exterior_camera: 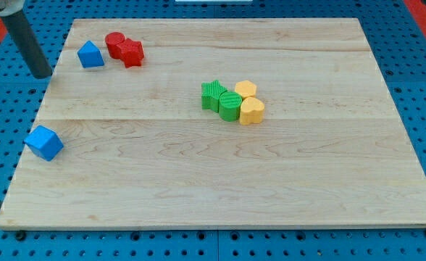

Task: Push blue cube into red star

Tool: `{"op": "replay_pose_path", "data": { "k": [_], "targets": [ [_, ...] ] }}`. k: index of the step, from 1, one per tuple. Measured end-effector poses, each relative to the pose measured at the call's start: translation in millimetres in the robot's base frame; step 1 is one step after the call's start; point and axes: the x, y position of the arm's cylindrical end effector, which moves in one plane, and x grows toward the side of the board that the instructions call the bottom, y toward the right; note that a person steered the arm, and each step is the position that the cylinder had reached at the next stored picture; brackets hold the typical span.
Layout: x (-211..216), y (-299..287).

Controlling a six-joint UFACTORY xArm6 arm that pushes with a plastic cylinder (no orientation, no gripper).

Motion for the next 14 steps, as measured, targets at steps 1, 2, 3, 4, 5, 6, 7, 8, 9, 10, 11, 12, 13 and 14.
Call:
{"op": "replay_pose_path", "data": {
  "k": [1, 2, 3, 4, 5, 6, 7, 8, 9, 10, 11, 12, 13, 14],
  "targets": [
    [-23, 10],
    [-15, 65],
    [16, 96],
    [113, 113],
    [205, 119],
    [188, 62],
    [178, 49],
    [238, 60],
    [229, -1],
    [197, 3],
    [128, 13],
    [113, 88],
    [99, 115],
    [87, 133]
  ]
}}
